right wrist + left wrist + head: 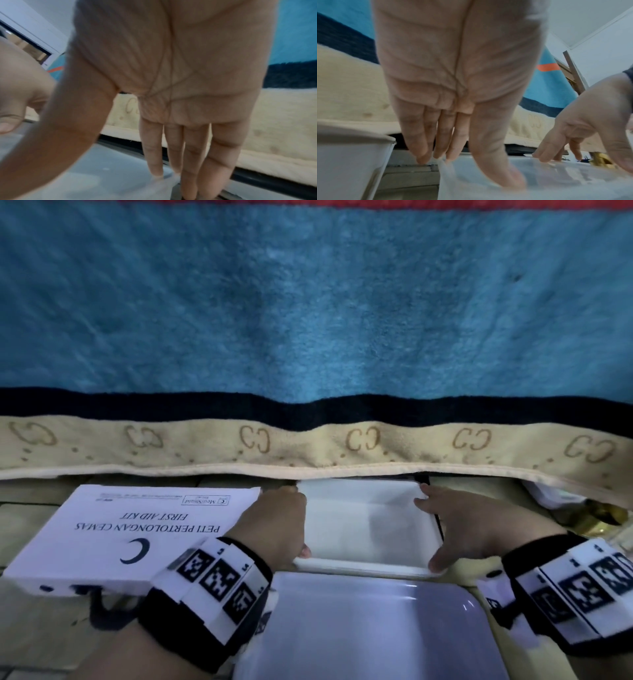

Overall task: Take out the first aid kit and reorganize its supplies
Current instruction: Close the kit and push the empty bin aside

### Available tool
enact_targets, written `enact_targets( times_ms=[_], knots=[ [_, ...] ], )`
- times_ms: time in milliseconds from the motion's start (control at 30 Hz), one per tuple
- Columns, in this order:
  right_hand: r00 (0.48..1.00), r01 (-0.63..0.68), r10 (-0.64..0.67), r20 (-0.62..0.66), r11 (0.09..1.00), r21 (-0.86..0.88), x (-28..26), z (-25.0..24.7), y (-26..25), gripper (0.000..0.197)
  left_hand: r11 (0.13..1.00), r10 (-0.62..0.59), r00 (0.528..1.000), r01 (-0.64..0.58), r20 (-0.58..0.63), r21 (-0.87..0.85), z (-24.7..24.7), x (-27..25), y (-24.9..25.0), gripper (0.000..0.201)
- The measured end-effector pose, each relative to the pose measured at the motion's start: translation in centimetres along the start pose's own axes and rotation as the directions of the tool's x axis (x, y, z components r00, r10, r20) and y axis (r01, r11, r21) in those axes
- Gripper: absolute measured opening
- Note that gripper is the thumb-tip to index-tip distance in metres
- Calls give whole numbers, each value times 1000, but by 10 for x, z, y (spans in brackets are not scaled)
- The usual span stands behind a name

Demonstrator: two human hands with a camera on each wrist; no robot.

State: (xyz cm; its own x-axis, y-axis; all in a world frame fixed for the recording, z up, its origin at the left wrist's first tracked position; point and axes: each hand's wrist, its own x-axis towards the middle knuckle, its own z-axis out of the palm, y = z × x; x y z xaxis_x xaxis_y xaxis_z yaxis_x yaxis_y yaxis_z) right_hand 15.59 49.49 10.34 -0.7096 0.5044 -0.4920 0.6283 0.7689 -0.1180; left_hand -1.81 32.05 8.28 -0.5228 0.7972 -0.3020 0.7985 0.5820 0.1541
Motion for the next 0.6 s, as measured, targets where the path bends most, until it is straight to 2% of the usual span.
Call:
enact_targets(
  times_ms=[167,233,333,467,533,600],
  knots=[
    [999,-32,35,-27,996,79,-13,4,-7,99,999,26,999,-27,-41,-34,3,-15,-6,54],
    [991,-50,64,-120,992,112,-23,7,-10,97,996,48,994,-56,-100,-74,6,-21,-14,50],
    [943,-56,101,-317,987,148,-39,16,-19,88,987,90,984,-109,-153,-120,7,-36,-31,63],
    [953,-90,115,-282,991,100,-44,45,-46,72,990,91,974,-111,-206,-87,7,-56,-56,65],
    [947,-75,96,-307,994,78,-41,57,-57,66,992,72,978,-90,-197,-85,10,-68,-71,65],
    [932,-107,136,-337,989,102,-42,66,-67,68,989,51,972,-81,-228,-125,13,-85,-85,59]
  ],
)
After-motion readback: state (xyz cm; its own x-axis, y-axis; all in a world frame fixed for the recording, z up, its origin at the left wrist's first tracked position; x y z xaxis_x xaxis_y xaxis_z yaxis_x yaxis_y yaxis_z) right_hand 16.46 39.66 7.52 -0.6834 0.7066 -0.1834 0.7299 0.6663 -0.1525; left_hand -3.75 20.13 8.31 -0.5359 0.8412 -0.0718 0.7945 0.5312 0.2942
